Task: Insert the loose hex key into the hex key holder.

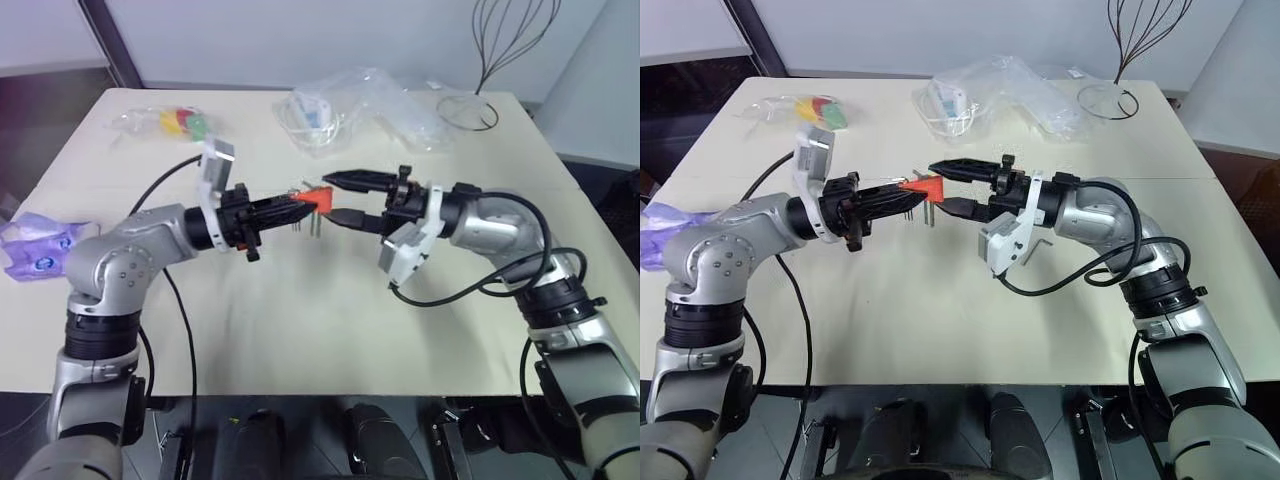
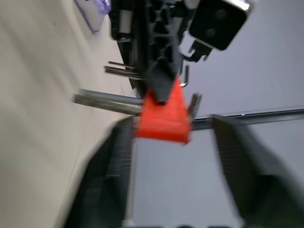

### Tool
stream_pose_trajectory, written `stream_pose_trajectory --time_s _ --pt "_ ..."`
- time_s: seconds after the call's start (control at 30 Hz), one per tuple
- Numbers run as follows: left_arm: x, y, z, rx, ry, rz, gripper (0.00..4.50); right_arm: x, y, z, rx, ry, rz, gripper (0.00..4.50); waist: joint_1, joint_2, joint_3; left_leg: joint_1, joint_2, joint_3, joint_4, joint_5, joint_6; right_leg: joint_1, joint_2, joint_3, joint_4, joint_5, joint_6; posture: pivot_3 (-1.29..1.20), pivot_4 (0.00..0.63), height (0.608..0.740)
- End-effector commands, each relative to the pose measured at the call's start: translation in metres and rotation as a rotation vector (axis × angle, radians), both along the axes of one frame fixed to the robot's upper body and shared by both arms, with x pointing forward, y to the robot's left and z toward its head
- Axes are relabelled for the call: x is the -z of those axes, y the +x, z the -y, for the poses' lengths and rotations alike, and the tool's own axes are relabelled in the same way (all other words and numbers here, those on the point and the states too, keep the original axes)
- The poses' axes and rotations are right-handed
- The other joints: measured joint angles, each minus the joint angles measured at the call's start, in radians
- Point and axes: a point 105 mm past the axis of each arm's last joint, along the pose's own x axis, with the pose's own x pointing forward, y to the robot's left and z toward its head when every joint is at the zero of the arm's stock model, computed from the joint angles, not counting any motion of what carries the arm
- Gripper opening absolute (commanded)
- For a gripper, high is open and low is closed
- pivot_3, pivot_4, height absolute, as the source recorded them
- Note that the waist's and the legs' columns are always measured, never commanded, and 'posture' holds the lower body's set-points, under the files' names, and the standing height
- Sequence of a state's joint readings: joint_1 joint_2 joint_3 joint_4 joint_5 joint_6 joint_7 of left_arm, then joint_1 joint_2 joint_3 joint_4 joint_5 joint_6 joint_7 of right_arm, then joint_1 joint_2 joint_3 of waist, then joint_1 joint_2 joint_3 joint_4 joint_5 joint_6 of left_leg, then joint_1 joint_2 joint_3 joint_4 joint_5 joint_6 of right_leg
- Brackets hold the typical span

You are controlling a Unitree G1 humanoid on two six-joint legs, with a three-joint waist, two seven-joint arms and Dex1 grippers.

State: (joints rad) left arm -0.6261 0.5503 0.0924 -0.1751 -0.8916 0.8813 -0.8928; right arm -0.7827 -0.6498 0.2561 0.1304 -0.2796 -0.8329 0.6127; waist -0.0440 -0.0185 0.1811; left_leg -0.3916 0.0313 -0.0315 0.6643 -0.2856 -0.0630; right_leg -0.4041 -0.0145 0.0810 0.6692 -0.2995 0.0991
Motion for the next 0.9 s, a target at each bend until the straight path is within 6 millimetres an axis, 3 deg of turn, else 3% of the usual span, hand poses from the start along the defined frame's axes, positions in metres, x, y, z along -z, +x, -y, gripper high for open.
stream_pose_trajectory --time_s 0.03,0.17,0.27,0.43,0.6,0.73,0.9 --pt "-0.003 -0.006 0.003 0.009 0.022 0.052 0.00 -0.012 -0.013 -0.002 -0.042 0.018 0.048 4.48 0.000 0.000 0.000 0.000 0.000 0.000 0.000 0.000 0.000 0.000 0.000 0.000 0.000 0.000 0.000 0.00 0.150 0.740" --pt "-0.001 -0.007 0.002 -0.004 0.041 0.068 0.00 -0.006 -0.009 0.004 -0.005 -0.009 0.004 4.48 0.001 0.000 0.000 0.000 0.000 0.000 0.000 0.000 0.000 0.000 0.000 0.000 0.000 0.000 0.000 0.00 0.150 0.740" --pt "-0.001 -0.005 -0.001 -0.048 0.051 0.103 0.00 0.010 0.008 0.025 0.128 -0.045 -0.160 4.48 0.003 0.000 0.000 0.000 0.000 0.000 0.000 0.000 0.000 0.000 0.000 0.000 0.000 0.000 0.000 0.00 0.150 0.740" --pt "-0.007 0.005 -0.010 -0.202 0.034 0.222 0.00 0.030 0.034 0.071 0.428 0.178 -0.653 4.48 0.008 0.000 0.000 0.000 0.000 0.000 0.000 0.000 0.000 0.001 -0.001 0.000 0.000 0.000 0.000 0.00 0.150 0.740" --pt "-0.007 0.009 -0.014 -0.334 -0.015 0.292 0.00 0.057 0.038 0.106 0.741 0.439 -1.152 4.48 0.005 0.000 0.000 0.000 0.001 -0.002 0.001 0.000 0.000 0.001 0.000 0.001 0.000 0.000 0.000 0.00 0.150 0.740" --pt "-0.002 0.010 -0.016 -0.391 -0.028 0.301 0.00 0.073 0.029 0.107 0.867 0.563 -1.437 4.48 0.004 0.000 0.000 0.000 0.000 -0.002 0.001 0.000 0.000 0.001 0.000 0.000 0.000 0.000 0.000 0.00 0.150 0.740" --pt "0.002 0.010 -0.015 -0.415 -0.031 0.299 0.00 0.084 0.018 0.092 0.951 0.676 -1.721 4.48 0.004 0.000 0.000 0.000 0.000 -0.001 0.001 0.000 0.000 0.000 0.001 0.000 0.000 0.000 0.000 0.00 0.150 0.740"
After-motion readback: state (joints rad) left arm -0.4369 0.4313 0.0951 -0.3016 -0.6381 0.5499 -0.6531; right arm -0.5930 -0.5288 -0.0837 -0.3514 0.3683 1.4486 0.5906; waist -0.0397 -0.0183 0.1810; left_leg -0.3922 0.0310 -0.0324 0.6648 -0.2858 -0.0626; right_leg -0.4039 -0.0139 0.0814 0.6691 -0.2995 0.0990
